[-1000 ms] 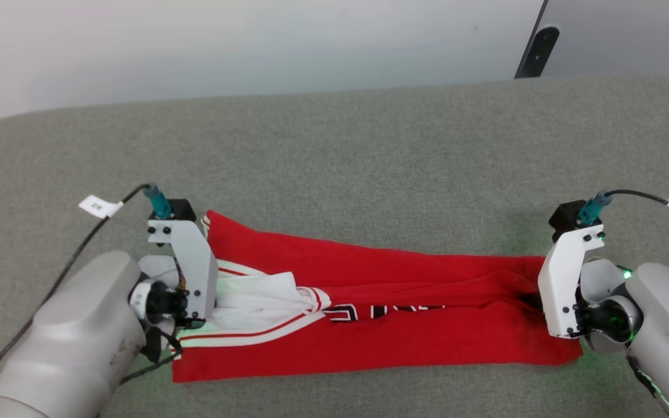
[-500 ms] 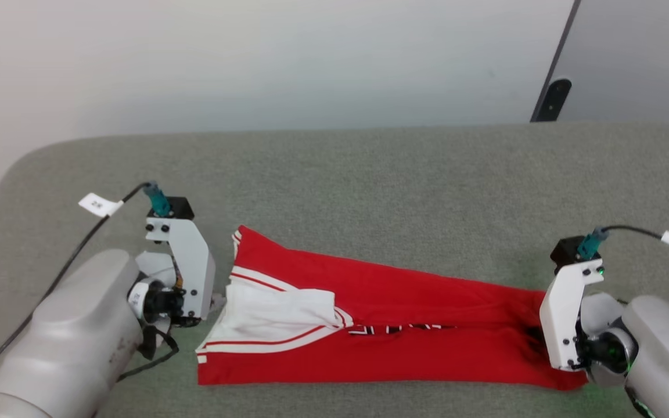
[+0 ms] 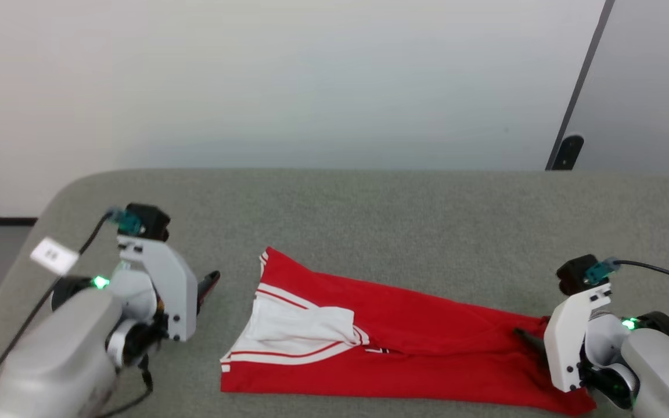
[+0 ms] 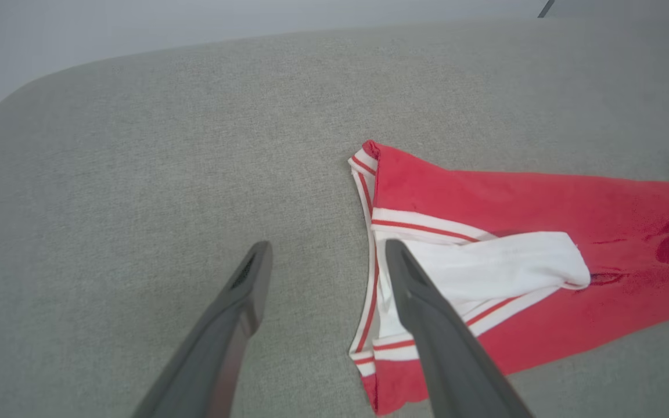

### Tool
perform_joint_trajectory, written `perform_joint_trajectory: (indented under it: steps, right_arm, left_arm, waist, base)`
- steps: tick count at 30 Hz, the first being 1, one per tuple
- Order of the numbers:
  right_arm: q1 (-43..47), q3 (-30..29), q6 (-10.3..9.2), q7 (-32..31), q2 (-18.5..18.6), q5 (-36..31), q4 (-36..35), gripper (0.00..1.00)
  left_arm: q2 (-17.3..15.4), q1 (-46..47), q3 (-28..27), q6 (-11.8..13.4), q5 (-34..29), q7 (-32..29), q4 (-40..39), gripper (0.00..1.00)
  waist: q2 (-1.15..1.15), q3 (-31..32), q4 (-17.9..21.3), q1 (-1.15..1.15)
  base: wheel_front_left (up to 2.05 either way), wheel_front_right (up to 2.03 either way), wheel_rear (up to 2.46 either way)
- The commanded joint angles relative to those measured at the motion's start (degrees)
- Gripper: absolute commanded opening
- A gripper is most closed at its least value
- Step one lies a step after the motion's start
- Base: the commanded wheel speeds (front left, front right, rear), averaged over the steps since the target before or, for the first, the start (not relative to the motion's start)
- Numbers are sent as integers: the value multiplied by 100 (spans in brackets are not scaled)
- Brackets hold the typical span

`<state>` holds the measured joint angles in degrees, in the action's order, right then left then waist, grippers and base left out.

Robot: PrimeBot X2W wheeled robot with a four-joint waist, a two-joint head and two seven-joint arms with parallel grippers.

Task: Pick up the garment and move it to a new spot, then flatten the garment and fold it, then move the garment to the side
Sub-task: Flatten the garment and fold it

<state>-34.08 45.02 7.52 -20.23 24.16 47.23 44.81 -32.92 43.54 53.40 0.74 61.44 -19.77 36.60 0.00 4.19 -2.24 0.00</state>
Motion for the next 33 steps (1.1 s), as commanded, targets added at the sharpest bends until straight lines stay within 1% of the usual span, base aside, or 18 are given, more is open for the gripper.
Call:
perform_joint_trajectory:
  steps: [1, 4, 5, 8, 11, 16, 18, 21, 25, 28, 29, 30, 33]
  right_arm:
    - [105, -13, -7, 224, 87, -26, -109, 100]
    - [235, -22, -7, 697, 227, -88, -418, 100]
    - [289, -53, -7, 889, 299, -138, -507, 100]
    - [473, -157, -7, 1529, 464, -326, -801, 100]
    - [687, -344, -7, 2175, 590, -619, -1023, 100]
    - [1191, -870, -7, 3117, 567, -1248, -1224, 100]
    - [1417, -1267, -7, 3384, 481, -1573, -1359, 100]
    - [1914, -1910, -7, 3515, 289, -2088, -1645, 100]
    - [2699, -2982, -7, 3540, -123, -2826, -2402, 100]
    - [3352, -3665, -7, 3543, -486, -3341, -2994, 100]
    - [3352, -3665, -7, 3543, -486, -3341, -2994, 100]
    - [3702, -4041, -7, 3543, -739, -3558, -3194, 100]
    - [4068, -4388, -7, 3544, -1012, -3833, -3360, 100]
  left_arm:
    - [-110, -307, -89, 147, -4, 285, -253, 100]
    - [-318, -765, -121, 359, -113, 790, -769, 100]
    - [-371, -952, -140, 395, -90, 945, -942, 100]
    - [-547, -1468, -234, 647, -99, 1437, -1443, 100]
    - [-637, -1978, -346, 904, -67, 1930, -1867, 100]
    - [-693, -2637, -466, 1130, -94, 2679, -2414, 100]
    - [-679, -2865, -483, 1219, -151, 2984, -2559, 100]
    - [-620, -3226, -597, 1396, -155, 3286, -2641, 100]
    - [-482, -3675, -866, 1606, -427, 3478, -2783, 100]
    - [-313, -3984, -1348, 1711, -824, 3498, -2946, 100]
    - [-313, -3984, -1348, 1711, -824, 3498, -2946, 100]
    - [-134, -4282, -1724, 1703, -1079, 3485, -3019, 100]
    - [107, -4624, -2295, 1612, -1558, 3486, -3118, 100]
  waist:
    - [0, 230, -75, 0]
    - [0, 391, -124, 0]
    - [0, 445, -142, 0]
    - [0, 584, -170, 0]
    - [0, 713, -200, 0]
    - [0, 899, -247, 0]
    - [0, 971, -263, 0]
    - [0, 1066, -276, 0]
    - [0, 1161, -317, 0]
    - [0, 1199, -376, 0]
    - [0, 1199, -376, 0]
    - [0, 1192, -408, 0]
    - [0, 1182, -427, 0]
  base:
    - [0, 0, 0]
    - [0, 0, 0]
    - [0, 0, 0]
    - [0, 0, 0]
    - [0, 0, 0]
    - [0, 0, 0]
    - [0, 0, 0]
    - [0, 0, 0]
    - [0, 0, 0]
    - [0, 0, 0]
    - [0, 0, 0]
    - [0, 0, 0]
    - [0, 0, 0]
